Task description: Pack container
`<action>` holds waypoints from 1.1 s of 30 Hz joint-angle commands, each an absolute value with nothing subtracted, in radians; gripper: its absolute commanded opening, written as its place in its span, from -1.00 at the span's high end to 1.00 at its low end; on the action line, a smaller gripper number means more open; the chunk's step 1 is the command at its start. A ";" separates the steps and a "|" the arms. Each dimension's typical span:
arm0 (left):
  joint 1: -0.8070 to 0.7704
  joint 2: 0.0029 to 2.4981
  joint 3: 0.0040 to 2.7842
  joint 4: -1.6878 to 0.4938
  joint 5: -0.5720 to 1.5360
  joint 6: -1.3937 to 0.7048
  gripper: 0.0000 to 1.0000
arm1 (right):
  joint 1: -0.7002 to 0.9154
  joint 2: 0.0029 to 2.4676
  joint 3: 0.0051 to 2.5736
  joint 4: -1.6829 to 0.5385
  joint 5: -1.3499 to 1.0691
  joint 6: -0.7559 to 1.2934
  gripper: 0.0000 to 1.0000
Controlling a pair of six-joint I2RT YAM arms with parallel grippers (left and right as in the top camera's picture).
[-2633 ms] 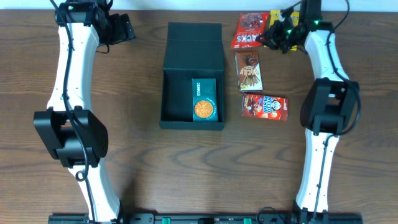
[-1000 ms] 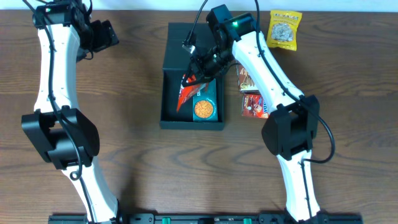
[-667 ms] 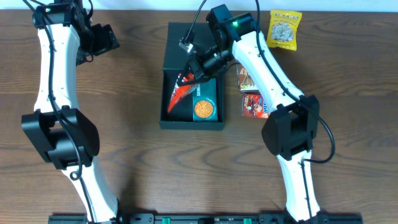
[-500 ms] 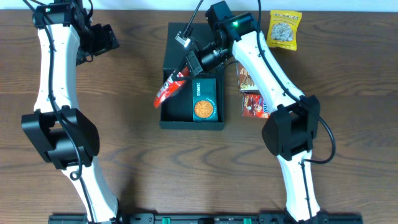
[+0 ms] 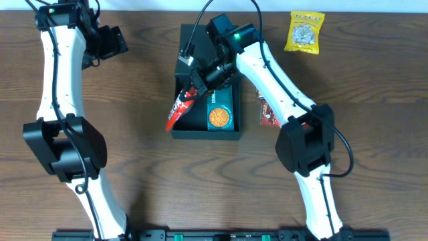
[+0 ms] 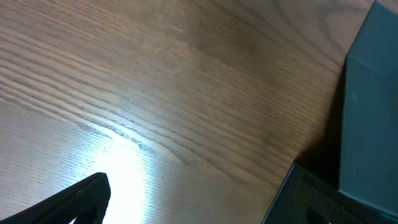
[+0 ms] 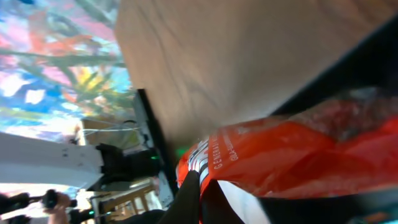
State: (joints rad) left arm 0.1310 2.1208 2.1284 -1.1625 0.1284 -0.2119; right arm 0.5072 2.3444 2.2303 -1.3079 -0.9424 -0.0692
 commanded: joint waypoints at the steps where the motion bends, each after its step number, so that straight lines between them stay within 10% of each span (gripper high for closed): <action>1: 0.134 2.120 2.148 -1.158 0.135 -0.201 -0.91 | 0.502 2.310 2.223 -1.299 -0.886 -0.060 0.97; 15: 0.134 2.120 2.148 -1.147 0.136 -0.202 -0.91 | 0.496 2.310 2.223 -1.489 -0.367 0.049 0.67; 17: 0.134 2.120 2.148 -1.147 0.135 -0.202 -0.91 | 0.497 2.310 2.223 -1.490 -0.320 0.056 -0.05; 21: 0.134 2.120 2.148 -1.148 0.135 -0.202 -0.91 | 0.496 2.310 2.223 -1.496 -0.286 0.056 -0.32; 29: 0.134 2.120 2.148 -1.148 0.136 -0.202 -0.91 | 0.496 2.307 2.265 -1.510 -0.235 0.040 -0.23; 33: 0.134 2.120 2.148 -1.147 0.136 -0.202 -0.91 | 0.496 2.306 2.358 -1.538 -0.090 0.040 0.66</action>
State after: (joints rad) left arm 0.1310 2.1208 2.1284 -1.1465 0.1314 -0.2115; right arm 0.5045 2.3421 2.2807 -1.5322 -0.2066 0.0433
